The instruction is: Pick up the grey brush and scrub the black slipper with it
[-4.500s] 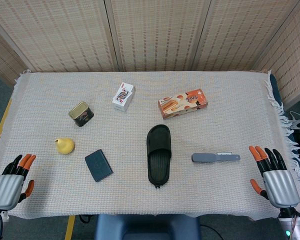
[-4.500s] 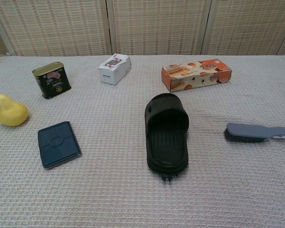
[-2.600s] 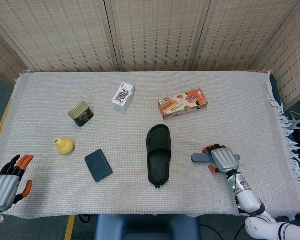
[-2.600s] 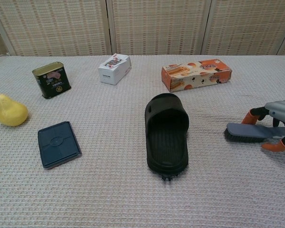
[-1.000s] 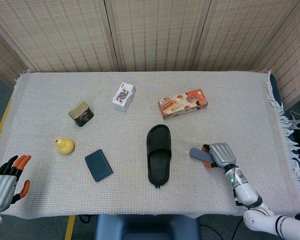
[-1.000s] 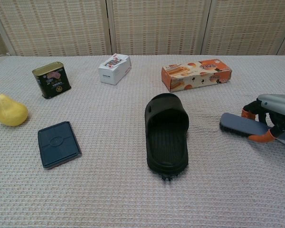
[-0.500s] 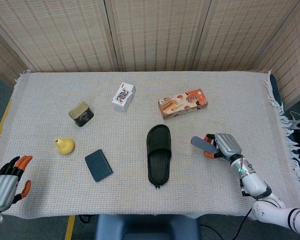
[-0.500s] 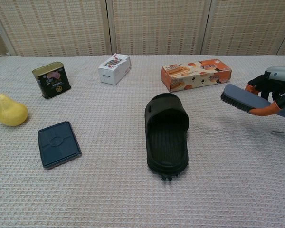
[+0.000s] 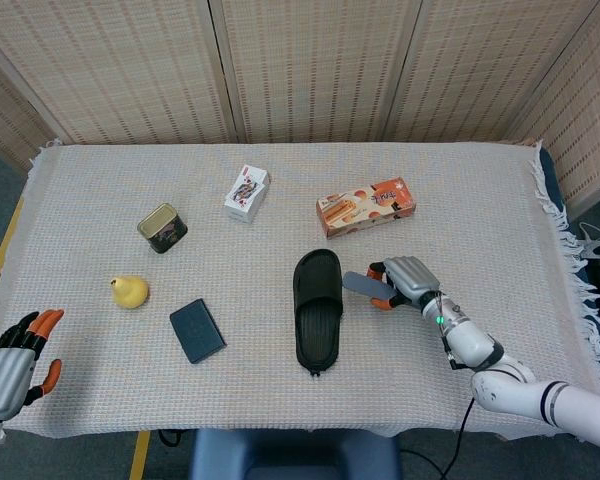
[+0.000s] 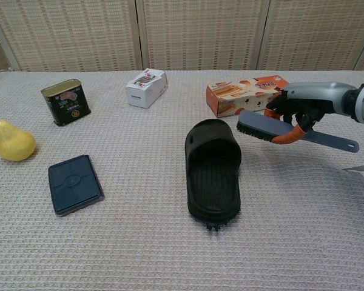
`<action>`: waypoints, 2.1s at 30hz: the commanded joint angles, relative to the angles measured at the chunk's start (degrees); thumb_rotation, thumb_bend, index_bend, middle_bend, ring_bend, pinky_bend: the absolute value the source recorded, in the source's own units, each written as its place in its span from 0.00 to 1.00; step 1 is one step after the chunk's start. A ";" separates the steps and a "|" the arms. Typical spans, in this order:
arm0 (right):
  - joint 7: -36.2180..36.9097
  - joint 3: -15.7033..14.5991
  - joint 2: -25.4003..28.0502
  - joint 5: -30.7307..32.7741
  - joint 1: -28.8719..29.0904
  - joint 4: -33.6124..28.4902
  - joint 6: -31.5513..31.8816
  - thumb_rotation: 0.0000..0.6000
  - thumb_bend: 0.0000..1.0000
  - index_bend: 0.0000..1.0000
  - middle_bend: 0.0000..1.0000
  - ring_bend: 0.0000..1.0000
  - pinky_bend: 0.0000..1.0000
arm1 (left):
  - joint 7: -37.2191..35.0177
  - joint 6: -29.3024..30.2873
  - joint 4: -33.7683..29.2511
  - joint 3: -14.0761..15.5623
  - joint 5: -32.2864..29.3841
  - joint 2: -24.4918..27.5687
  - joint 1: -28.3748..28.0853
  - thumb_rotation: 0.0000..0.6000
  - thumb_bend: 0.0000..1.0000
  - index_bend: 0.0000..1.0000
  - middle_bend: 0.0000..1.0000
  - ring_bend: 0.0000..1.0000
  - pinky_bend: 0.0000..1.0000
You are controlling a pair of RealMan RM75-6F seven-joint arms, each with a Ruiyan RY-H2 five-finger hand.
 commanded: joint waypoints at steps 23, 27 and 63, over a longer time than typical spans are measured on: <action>-5.61 -0.41 -5.78 5.83 12.00 6.22 -6.01 1.00 0.38 0.71 0.59 0.55 0.72 | -0.77 0.23 0.25 -0.72 -1.78 0.52 0.44 1.00 0.49 0.08 0.10 0.08 0.21; -5.91 -0.63 -5.67 6.52 12.77 5.93 -5.97 1.00 0.38 0.71 0.59 0.55 0.72 | -0.79 0.33 0.19 -0.64 -1.56 0.55 0.47 1.00 0.49 0.07 0.10 0.08 0.21; -10.66 -4.48 -4.71 13.05 18.09 5.51 -5.85 1.00 0.39 0.72 0.60 0.55 0.72 | -0.62 -0.04 0.04 -0.63 -1.53 0.55 0.33 1.00 0.49 0.08 0.10 0.08 0.21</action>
